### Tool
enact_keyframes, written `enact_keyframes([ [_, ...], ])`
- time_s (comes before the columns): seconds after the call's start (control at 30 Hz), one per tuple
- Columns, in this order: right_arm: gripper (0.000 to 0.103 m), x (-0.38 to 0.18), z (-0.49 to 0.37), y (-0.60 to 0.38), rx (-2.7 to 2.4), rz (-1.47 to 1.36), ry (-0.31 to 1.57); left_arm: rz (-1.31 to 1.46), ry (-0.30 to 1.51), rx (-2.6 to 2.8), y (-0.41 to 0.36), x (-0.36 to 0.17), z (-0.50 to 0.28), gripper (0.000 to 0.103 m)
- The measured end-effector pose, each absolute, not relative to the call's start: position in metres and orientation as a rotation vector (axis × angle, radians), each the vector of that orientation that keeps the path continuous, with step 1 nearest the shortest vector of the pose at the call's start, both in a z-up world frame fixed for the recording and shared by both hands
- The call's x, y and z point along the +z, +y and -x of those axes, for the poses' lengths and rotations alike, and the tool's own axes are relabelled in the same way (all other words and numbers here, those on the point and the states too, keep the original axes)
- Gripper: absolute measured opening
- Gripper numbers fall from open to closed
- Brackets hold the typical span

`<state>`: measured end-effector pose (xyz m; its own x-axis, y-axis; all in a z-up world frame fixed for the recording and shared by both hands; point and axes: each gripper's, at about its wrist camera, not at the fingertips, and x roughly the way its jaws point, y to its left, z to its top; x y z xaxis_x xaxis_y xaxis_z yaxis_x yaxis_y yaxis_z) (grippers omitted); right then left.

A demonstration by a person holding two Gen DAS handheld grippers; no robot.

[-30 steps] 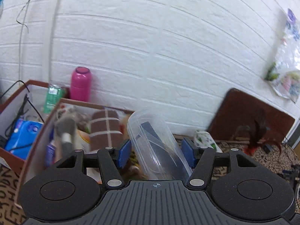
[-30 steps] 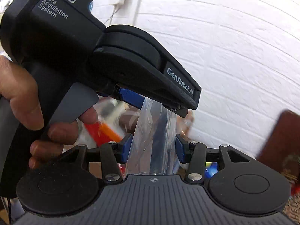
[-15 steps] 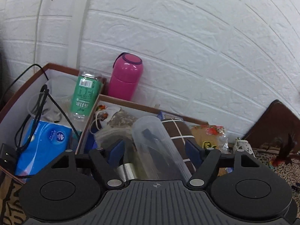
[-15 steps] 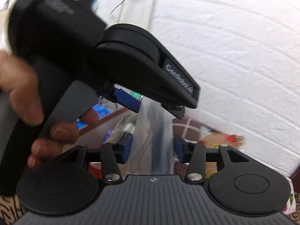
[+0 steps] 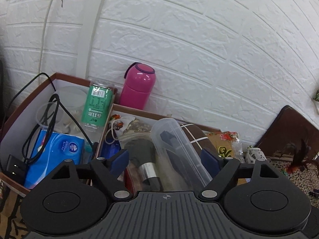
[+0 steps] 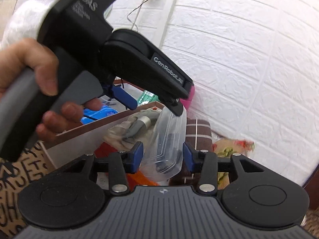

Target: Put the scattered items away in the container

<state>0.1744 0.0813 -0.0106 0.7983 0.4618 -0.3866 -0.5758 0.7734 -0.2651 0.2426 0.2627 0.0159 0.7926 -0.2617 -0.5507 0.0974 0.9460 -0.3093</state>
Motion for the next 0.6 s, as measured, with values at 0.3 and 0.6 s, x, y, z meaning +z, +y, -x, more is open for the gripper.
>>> enact_keyframes([
  [0.3,0.075,-0.002,-0.177,0.053,0.597,0.306,0.309,0.288,0.574,-0.139,0.263,0.030,-0.209,0.103],
  [0.6,0.102,-0.006,-0.075,-0.024,0.532,0.233,0.328,0.212,0.485,-0.178,0.233,0.023,-0.103,0.103],
])
